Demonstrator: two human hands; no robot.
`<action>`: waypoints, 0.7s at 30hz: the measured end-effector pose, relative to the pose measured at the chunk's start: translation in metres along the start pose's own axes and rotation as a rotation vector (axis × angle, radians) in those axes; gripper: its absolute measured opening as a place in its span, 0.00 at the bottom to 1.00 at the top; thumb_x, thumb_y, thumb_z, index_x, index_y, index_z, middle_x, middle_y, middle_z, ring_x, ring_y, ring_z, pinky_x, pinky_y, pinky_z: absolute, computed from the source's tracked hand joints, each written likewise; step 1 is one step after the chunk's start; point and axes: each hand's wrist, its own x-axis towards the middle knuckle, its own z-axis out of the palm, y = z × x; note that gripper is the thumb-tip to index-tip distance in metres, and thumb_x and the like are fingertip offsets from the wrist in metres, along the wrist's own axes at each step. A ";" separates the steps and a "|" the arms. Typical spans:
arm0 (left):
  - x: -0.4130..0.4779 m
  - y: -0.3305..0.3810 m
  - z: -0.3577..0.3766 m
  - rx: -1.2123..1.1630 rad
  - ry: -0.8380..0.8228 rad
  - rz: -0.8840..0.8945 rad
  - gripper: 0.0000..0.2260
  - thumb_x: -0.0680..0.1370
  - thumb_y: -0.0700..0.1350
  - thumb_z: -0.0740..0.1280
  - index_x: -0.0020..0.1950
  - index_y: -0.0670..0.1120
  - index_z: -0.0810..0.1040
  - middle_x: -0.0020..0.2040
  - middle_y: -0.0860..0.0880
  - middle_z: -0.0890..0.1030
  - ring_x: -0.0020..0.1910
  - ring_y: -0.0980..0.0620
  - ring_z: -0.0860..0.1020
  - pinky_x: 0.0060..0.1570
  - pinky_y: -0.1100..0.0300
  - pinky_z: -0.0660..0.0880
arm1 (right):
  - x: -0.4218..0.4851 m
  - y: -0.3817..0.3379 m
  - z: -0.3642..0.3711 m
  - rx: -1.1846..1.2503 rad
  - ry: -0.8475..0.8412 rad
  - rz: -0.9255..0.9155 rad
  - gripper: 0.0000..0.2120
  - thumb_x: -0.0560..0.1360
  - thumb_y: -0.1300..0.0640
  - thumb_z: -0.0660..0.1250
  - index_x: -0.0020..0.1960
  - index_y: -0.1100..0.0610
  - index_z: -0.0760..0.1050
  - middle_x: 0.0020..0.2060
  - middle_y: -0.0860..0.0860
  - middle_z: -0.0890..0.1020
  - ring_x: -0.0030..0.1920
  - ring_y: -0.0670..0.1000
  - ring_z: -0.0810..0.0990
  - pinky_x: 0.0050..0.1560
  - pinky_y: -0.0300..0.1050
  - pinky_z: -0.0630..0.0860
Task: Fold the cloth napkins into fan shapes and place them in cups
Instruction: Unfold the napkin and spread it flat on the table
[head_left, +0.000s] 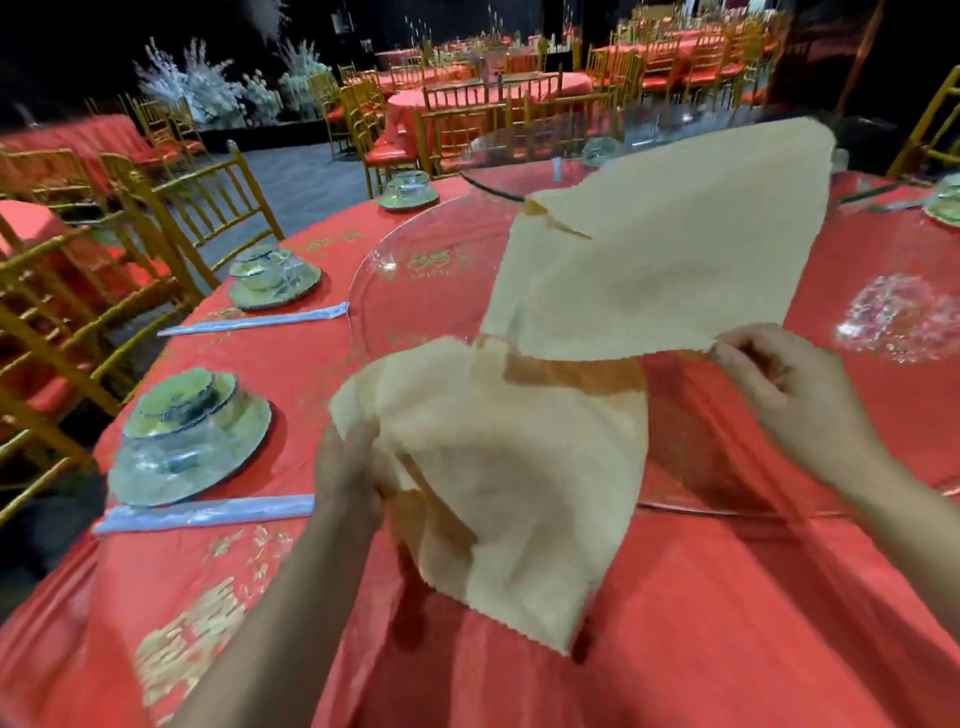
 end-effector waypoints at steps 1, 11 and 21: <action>0.006 -0.002 -0.006 -0.014 0.011 0.021 0.07 0.78 0.36 0.60 0.42 0.42 0.74 0.28 0.47 0.73 0.20 0.57 0.70 0.17 0.71 0.63 | -0.011 0.000 -0.002 0.044 -0.018 0.043 0.12 0.68 0.40 0.56 0.40 0.44 0.75 0.35 0.44 0.79 0.38 0.31 0.72 0.41 0.26 0.65; -0.001 0.001 -0.076 0.085 0.111 0.286 0.18 0.73 0.37 0.64 0.62 0.43 0.69 0.55 0.41 0.78 0.55 0.41 0.77 0.60 0.41 0.72 | -0.131 -0.012 0.001 0.124 -0.267 0.145 0.15 0.74 0.64 0.65 0.38 0.44 0.75 0.31 0.41 0.78 0.32 0.37 0.72 0.35 0.30 0.67; -0.088 -0.026 -0.054 0.939 -0.263 0.717 0.22 0.75 0.47 0.68 0.66 0.44 0.69 0.62 0.49 0.72 0.60 0.50 0.72 0.60 0.59 0.64 | -0.156 -0.034 0.018 0.273 -0.213 0.298 0.11 0.74 0.66 0.65 0.35 0.57 0.76 0.26 0.40 0.78 0.29 0.38 0.73 0.32 0.29 0.66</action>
